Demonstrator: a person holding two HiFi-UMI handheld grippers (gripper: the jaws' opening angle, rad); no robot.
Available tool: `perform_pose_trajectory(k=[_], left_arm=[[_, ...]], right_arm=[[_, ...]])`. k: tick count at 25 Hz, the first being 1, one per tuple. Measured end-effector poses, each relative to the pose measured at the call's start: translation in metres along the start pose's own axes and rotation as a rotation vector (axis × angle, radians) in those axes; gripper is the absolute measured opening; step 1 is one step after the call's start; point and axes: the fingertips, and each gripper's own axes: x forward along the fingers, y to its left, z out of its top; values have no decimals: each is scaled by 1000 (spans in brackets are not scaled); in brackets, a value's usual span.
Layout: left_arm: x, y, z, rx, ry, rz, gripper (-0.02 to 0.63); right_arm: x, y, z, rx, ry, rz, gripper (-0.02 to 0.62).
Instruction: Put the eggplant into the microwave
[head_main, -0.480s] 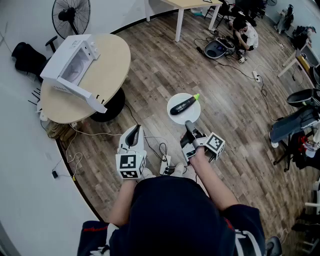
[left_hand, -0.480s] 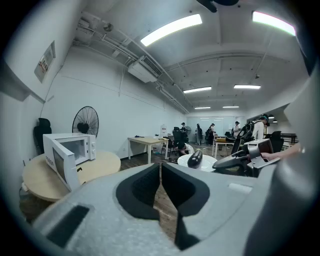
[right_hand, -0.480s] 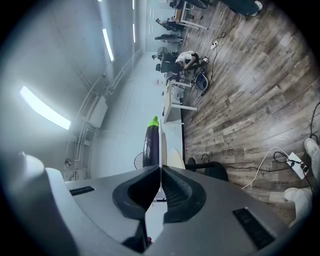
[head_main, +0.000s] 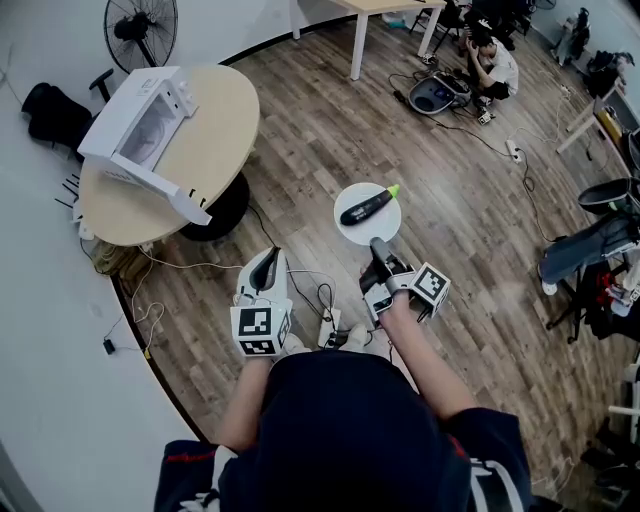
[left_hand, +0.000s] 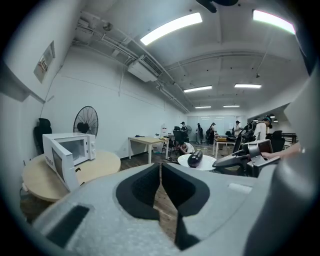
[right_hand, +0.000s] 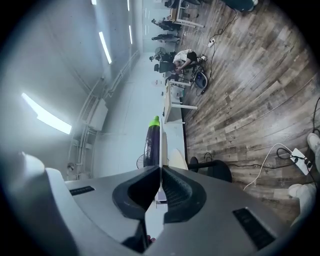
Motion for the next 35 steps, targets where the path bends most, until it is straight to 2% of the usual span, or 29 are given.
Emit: perform_pose_trajectory(k=[6,16,22,28,35], left_arm=[[7,-11,1,-6,5,29,28],[22,-67,-8,-9,7,66,28],[26,-87,-16,-40,36,65,28],[39,-81,-19,-40,52,70,28],[87,-54,-6,-37,33,29,28]], right_arm=[[1,-2,12,-7,36,-6,20],[-21,-19,55,-18,95,-4,20],[-28,-28,72,-10,114,-14,20],[-11,-29,77,-3,122,-7,20],[41,-22,86,-4,101,-1,20]])
